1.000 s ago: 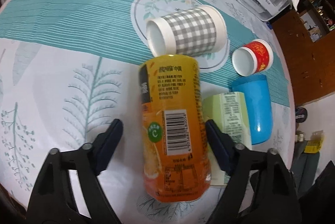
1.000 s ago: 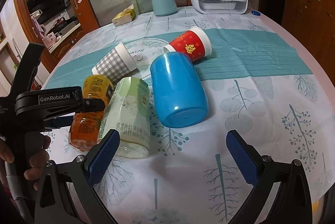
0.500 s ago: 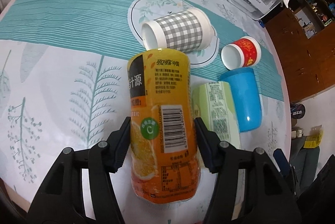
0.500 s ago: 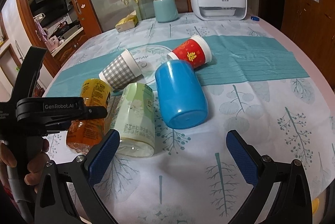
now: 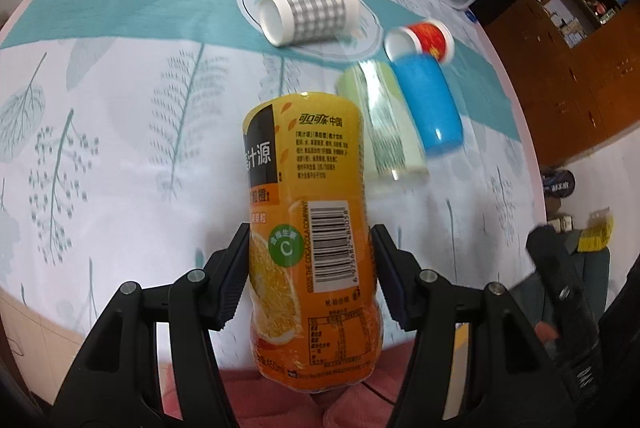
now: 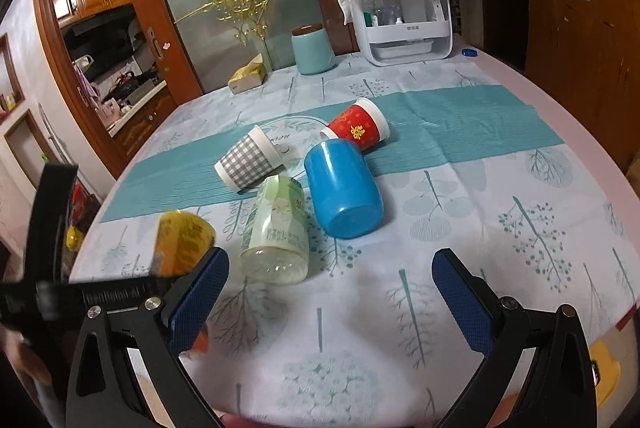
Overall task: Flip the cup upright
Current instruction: 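Close the left gripper on the orange bottle and lift it, then pass the orange bottle from the left gripper into the right gripper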
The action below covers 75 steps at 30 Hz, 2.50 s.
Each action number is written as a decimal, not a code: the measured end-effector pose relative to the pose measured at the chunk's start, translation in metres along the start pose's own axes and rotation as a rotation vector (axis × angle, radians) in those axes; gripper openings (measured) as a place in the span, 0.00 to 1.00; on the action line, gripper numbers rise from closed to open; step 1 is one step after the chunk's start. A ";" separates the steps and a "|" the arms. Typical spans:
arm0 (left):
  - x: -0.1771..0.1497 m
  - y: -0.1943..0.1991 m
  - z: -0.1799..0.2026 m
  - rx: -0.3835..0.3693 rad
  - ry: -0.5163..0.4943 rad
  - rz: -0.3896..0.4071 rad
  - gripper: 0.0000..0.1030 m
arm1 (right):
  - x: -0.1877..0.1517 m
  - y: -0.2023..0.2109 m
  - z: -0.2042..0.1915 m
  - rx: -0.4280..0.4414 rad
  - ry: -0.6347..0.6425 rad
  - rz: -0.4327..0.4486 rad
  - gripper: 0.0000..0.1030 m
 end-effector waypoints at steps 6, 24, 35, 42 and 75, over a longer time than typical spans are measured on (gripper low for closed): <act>-0.025 0.003 0.022 -0.029 -0.046 -0.023 0.54 | -0.010 0.024 0.013 0.019 -0.076 -0.037 1.00; -0.037 -0.039 0.044 -0.094 -0.014 -0.087 0.55 | -0.014 0.020 0.061 -0.075 -0.201 -0.096 1.00; -0.034 -0.041 0.044 -0.107 -0.039 -0.123 0.56 | -0.012 0.000 0.058 -0.082 -0.210 -0.122 1.00; -0.029 -0.006 0.044 -0.098 -0.075 -0.027 0.56 | -0.012 -0.005 0.048 -0.029 -0.257 -0.137 1.00; -0.042 0.020 -0.091 0.276 0.019 0.045 0.56 | -0.086 -0.117 -0.073 -0.069 0.060 -0.381 0.80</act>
Point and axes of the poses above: each gripper's, at about its wrist camera, not at the fingertips, and y roughly against the way its jaws point, z to its right, x to its top, the point moved 5 cm from there along -y, roughly the way its jaws point, and after that the axes turned 15 degrees about -y, right-handed, at the moved point
